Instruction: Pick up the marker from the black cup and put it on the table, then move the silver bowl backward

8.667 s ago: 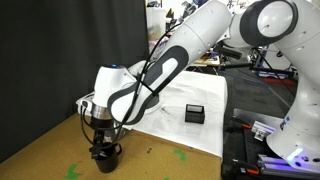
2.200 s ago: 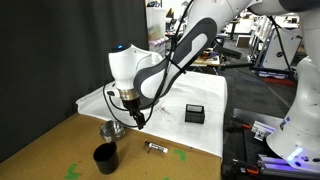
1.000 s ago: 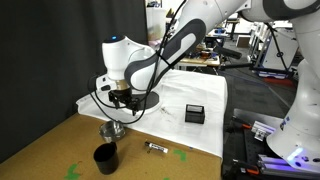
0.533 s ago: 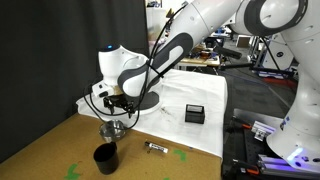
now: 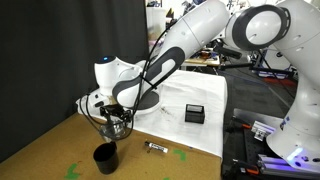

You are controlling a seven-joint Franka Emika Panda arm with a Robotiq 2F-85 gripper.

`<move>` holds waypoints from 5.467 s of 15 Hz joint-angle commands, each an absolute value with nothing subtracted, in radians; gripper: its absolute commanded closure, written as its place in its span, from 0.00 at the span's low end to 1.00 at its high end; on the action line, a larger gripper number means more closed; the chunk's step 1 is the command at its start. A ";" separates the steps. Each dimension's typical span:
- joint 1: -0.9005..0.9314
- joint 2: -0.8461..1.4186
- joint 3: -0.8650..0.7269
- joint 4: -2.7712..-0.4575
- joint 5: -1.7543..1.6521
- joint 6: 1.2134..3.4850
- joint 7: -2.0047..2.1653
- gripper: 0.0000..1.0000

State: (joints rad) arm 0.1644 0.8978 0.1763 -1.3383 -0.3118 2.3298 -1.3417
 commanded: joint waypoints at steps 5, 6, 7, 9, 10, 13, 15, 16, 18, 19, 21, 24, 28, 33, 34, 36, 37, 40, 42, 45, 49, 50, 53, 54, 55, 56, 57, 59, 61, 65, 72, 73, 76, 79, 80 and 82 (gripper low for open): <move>0.165 0.994 0.184 -1.205 -0.276 2.257 -1.395 0.00; 0.166 1.003 0.184 -1.193 -0.274 2.248 -1.400 0.00; 0.166 1.012 0.184 -1.180 -0.272 2.242 -1.404 0.00; 0.168 1.029 0.184 -1.154 -0.267 2.220 -1.415 0.00; 0.170 1.037 0.184 -1.139 -0.262 2.207 -1.420 0.00; 0.174 1.052 0.184 -1.112 -0.253 2.174 -1.434 0.00; 0.176 1.063 0.184 -1.095 -0.246 2.158 -1.441 0.01; 0.177 1.068 0.184 -1.089 -0.241 2.145 -1.446 0.05; 0.179 1.075 0.183 -1.079 -0.235 2.128 -1.452 0.02; 0.179 1.079 0.182 -1.076 -0.234 2.126 -1.452 0.00; 0.180 1.090 0.179 -1.065 -0.232 2.118 -1.451 0.25; 0.181 1.099 0.178 -1.059 -0.231 2.119 -1.450 0.41; 0.182 1.102 0.176 -1.058 -0.233 2.123 -1.446 0.70; 0.187 1.089 0.170 -1.068 -0.238 2.131 -1.433 0.95; 0.189 1.083 0.168 -1.073 -0.240 2.134 -1.431 0.94; 0.192 1.070 0.165 -1.083 -0.245 2.142 -1.424 0.94; 0.185 1.059 0.175 -1.097 -0.257 2.150 -1.420 0.94; 0.189 1.008 0.171 -1.139 -0.261 2.144 -1.403 0.94; 0.191 0.967 0.167 -1.167 -0.261 2.112 -1.390 0.94; 0.190 0.896 0.155 -1.228 -0.269 2.044 -1.358 0.94; 0.185 0.805 0.136 -1.342 -0.268 1.987 -1.320 0.94; 0.178 0.784 0.135 -1.383 -0.266 1.999 -1.309 0.94; 0.159 0.727 0.134 -1.515 -0.272 2.066 -1.273 0.94; 0.159 0.707 0.130 -1.567 -0.284 2.109 -1.252 0.94; 0.162 0.686 0.124 -1.621 -0.301 2.152 -1.225 0.94; 0.162 0.662 0.121 -1.679 -0.316 2.198 -1.200 0.94; 0.162 0.642 0.120 -1.733 -0.331 2.240 -1.176 0.94; 0.163 0.593 0.115 -1.852 -0.371 2.334 -1.120 0.94; 0.164 0.538 0.110 -1.972 -0.421 2.436 -1.073 0.94; 0.153 0.551 0.125 -1.989 -0.427 2.432 -1.057 0.75; 0.154 0.565 0.127 -1.971 -0.426 2.431 -1.057 0.75; 0.154 0.565 0.127 -1.971 -0.426 2.431 -1.057 0.94; 0.150 0.555 0.144 -1.980 -0.414 2.456 -1.063 0.94; 0.143 0.546 0.164 -2.006 -0.394 2.494 -1.059 0.94; 0.136 0.540 0.174 -2.028 -0.379 2.522 -1.058 0.94; 0.127 0.525 0.188 -2.081 -0.359 2.588 -1.061 0.94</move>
